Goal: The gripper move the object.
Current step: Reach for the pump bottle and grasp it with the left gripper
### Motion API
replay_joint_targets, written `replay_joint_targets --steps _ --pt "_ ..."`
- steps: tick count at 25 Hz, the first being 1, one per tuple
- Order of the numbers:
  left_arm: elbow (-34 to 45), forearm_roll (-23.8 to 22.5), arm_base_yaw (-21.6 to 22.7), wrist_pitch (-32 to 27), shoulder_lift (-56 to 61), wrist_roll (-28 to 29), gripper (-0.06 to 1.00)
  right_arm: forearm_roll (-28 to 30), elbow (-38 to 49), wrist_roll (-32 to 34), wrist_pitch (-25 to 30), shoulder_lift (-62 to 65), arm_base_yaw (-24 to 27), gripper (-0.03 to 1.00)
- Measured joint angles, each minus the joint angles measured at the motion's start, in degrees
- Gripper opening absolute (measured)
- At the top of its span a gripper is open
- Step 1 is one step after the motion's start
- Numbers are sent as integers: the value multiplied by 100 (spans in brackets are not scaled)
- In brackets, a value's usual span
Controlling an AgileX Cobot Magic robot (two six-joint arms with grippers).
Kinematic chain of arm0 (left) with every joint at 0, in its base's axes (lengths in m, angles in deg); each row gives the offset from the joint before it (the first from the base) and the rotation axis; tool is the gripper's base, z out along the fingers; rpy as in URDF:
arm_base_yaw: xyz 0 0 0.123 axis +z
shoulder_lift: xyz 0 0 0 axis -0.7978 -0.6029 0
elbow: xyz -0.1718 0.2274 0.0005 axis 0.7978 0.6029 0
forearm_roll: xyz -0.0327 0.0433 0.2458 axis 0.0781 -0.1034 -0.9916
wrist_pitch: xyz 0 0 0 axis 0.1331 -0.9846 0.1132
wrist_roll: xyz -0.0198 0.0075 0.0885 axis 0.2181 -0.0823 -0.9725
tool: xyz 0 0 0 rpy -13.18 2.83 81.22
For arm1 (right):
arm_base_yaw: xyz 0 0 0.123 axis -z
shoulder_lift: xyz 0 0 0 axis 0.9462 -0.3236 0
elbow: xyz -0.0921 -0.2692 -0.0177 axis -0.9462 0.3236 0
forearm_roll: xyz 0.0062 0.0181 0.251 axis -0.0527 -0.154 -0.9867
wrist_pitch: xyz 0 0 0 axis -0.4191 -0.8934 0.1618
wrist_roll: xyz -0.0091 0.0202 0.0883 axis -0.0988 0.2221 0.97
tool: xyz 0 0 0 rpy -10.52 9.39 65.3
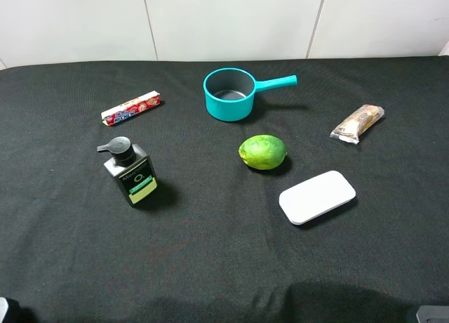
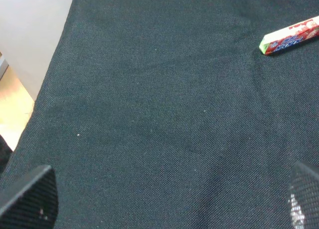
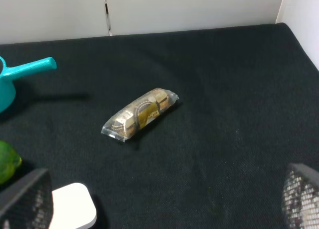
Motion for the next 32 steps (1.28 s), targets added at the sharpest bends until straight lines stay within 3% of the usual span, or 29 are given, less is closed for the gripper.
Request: replay_joint_targets --steps 28,32 --pt "0 16 0 0 -12 0 90 0 0 0 0 0 0 69" --pt "0 17 0 0 -451 0 90 0 0 0 0 0 0 69"
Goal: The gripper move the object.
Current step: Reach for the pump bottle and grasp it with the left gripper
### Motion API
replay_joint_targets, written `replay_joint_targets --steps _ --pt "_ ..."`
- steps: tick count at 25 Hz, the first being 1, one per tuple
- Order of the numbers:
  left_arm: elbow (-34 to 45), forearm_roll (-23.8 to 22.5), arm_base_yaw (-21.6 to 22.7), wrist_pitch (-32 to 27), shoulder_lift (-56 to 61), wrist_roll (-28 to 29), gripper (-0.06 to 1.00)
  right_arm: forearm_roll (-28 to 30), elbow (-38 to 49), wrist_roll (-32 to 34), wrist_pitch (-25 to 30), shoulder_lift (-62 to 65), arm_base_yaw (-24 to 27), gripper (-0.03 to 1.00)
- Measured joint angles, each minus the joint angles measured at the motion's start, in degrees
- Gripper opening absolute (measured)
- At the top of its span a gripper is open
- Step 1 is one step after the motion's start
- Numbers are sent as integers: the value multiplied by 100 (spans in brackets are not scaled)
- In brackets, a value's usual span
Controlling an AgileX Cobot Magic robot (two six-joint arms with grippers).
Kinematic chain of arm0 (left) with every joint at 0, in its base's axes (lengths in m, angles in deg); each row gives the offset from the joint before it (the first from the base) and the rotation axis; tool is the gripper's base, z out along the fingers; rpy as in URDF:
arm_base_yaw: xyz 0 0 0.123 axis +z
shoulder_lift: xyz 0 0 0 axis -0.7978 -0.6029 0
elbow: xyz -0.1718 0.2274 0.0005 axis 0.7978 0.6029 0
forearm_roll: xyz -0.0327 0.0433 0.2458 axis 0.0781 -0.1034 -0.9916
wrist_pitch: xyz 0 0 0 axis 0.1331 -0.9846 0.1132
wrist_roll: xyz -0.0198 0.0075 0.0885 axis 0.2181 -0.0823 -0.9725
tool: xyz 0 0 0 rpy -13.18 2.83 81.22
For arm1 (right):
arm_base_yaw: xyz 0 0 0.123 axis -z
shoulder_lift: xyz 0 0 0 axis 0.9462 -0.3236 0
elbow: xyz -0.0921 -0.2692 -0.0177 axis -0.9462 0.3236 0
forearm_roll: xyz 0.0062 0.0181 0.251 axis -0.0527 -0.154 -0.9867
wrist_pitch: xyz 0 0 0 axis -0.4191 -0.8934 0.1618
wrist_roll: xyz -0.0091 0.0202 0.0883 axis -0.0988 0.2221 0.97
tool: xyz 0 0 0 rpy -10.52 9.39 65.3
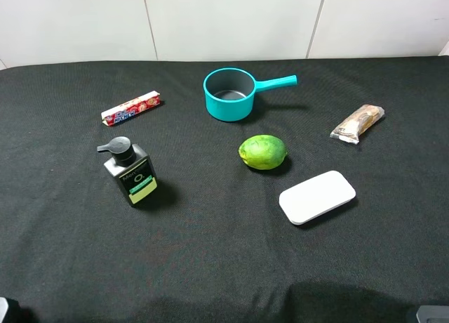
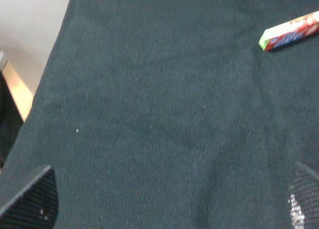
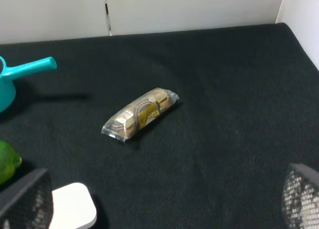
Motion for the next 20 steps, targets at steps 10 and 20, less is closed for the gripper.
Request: replay_joint_targets --steps 10,20 --pt "-193 5 0 48 -1888 0 90 0 0 0 0 0 0 69" --pt "-1107 10 0 56 -3444 -73 90 0 0 0 0 0 0 69"
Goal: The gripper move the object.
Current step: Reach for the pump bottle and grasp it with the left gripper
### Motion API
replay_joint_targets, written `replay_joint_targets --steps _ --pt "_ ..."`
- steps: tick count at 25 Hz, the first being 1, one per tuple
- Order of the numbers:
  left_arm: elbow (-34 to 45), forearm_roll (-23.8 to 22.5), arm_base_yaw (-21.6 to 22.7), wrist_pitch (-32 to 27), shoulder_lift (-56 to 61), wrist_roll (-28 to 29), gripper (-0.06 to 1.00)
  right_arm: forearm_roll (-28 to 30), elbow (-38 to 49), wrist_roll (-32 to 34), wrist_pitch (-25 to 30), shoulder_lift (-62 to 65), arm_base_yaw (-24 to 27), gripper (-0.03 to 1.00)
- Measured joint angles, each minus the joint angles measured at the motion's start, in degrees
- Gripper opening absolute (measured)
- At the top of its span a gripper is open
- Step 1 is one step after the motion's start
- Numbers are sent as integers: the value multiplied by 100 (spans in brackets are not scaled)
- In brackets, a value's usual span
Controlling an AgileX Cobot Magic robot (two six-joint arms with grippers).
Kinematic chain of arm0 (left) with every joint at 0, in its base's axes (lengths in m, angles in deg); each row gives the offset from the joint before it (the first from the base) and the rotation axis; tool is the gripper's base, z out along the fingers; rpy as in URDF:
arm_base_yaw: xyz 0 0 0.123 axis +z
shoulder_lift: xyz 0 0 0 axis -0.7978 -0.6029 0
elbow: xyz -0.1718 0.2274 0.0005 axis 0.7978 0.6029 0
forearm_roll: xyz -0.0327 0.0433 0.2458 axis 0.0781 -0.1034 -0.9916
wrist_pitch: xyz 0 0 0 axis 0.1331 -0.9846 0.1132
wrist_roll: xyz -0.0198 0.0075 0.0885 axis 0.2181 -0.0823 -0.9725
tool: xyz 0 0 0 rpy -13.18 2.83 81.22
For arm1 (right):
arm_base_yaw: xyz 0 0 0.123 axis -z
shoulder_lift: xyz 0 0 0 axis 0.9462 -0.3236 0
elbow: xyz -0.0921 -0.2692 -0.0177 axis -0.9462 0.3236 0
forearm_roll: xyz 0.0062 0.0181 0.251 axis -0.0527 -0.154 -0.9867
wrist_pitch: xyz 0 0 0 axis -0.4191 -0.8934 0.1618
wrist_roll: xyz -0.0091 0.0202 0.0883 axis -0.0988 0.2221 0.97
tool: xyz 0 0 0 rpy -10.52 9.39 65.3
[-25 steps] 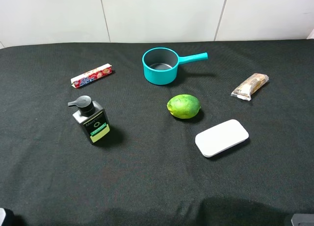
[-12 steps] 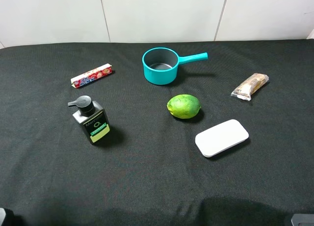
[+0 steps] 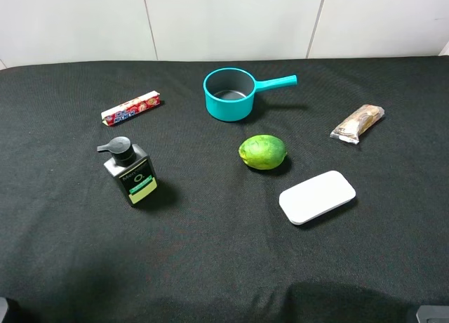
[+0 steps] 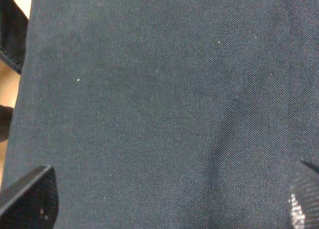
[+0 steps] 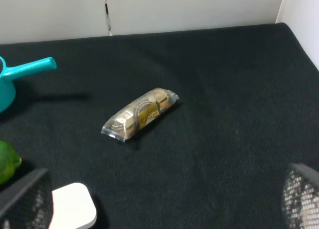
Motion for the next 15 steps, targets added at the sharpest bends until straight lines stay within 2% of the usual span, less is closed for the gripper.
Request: replay_joint_targets --steps 15 --pt "-766 19 0 298 -2305 -38 90 0 0 0 0 0 0 69"
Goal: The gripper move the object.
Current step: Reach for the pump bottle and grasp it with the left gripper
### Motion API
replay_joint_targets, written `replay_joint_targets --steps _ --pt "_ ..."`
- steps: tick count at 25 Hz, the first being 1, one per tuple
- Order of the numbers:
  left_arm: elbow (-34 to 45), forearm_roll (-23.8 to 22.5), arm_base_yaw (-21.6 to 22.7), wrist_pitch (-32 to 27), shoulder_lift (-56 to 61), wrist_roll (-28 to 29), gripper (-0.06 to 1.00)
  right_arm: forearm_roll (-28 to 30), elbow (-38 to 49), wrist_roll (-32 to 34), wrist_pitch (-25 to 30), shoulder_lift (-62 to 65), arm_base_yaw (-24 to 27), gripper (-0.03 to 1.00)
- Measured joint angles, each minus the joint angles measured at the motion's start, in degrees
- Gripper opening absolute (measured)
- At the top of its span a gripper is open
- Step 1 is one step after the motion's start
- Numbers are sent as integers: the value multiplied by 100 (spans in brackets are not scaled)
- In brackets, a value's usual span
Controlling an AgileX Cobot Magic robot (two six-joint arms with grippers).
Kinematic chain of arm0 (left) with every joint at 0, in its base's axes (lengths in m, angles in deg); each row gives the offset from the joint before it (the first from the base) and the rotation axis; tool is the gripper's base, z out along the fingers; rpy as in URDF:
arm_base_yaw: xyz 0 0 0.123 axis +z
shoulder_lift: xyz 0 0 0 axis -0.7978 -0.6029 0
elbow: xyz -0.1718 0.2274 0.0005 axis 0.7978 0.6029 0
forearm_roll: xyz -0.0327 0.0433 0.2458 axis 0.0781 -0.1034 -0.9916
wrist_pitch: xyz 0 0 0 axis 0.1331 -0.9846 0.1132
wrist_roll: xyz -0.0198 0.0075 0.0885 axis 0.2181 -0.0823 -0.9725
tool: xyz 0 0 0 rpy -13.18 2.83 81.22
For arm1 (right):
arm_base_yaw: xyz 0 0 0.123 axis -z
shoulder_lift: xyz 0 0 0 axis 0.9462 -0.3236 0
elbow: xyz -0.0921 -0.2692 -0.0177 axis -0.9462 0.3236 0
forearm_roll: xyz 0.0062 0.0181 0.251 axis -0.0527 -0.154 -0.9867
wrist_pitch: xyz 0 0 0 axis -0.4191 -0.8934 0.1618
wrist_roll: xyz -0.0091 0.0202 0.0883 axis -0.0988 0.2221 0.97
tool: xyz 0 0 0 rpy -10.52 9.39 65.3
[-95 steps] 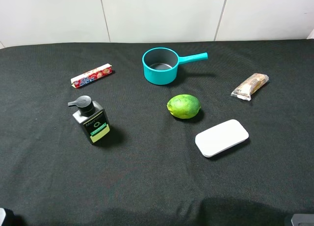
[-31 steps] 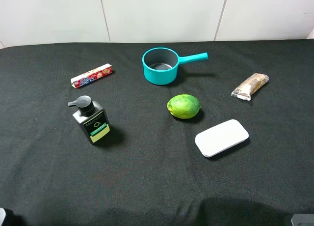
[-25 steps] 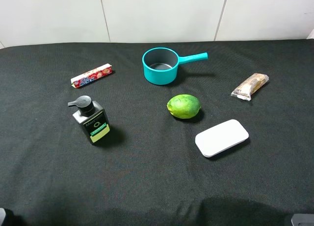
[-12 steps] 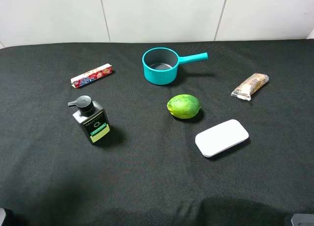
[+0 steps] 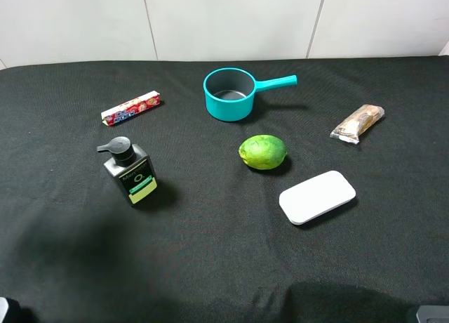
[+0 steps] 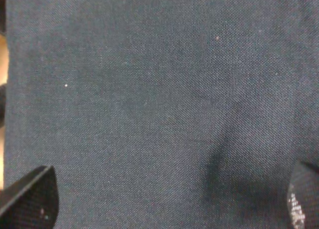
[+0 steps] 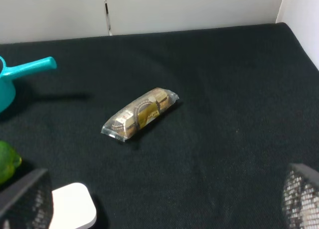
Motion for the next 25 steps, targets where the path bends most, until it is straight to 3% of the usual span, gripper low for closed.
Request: replay_joint_targets --steps 9,25 --pt "-558 -18 0 205 -974 -94 90 0 0 0 0 0 0 69" --pt "-2174 -27 -37 463 -3080 -1209 90 0 0 0 0 0 0 69"
